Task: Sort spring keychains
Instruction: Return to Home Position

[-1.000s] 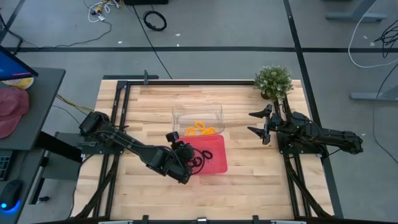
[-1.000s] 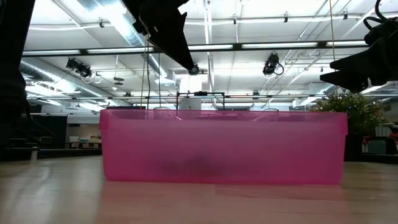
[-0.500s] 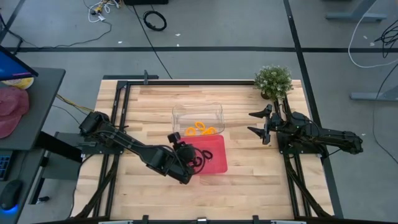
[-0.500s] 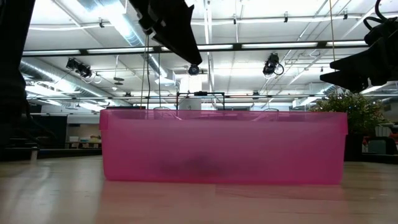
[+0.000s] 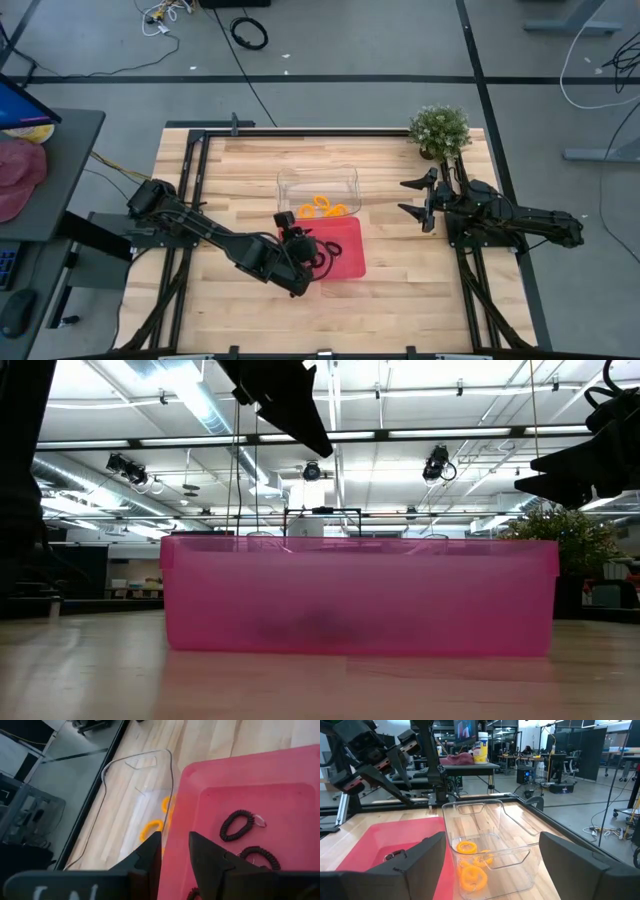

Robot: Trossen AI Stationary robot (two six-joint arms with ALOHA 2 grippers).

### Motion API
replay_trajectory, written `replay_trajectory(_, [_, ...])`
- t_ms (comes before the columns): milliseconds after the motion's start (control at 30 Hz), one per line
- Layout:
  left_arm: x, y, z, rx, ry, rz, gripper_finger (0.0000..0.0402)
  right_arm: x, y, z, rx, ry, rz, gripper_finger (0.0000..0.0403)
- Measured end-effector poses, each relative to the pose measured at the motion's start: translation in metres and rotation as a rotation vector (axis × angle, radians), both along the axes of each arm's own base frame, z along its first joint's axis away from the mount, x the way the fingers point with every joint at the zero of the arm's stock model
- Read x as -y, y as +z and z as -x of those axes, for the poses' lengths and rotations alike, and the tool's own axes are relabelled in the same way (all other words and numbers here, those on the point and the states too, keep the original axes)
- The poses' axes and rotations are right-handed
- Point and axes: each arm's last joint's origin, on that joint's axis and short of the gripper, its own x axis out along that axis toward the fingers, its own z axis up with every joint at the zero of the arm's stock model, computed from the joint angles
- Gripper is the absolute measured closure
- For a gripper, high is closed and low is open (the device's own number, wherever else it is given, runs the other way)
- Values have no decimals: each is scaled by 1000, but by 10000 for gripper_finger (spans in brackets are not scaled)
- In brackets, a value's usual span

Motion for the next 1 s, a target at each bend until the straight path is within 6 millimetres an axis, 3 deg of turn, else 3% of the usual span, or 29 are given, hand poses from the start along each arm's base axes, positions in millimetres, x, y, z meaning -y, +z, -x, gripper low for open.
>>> replay_trajectory(667, [-2,-4,4,-111,-49,-2,298,0,0,0,0,0,0,78])
replay_trajectory(1000, [-15,-14,0,-131,-43,16,298,0,0,0,0,0,0,78])
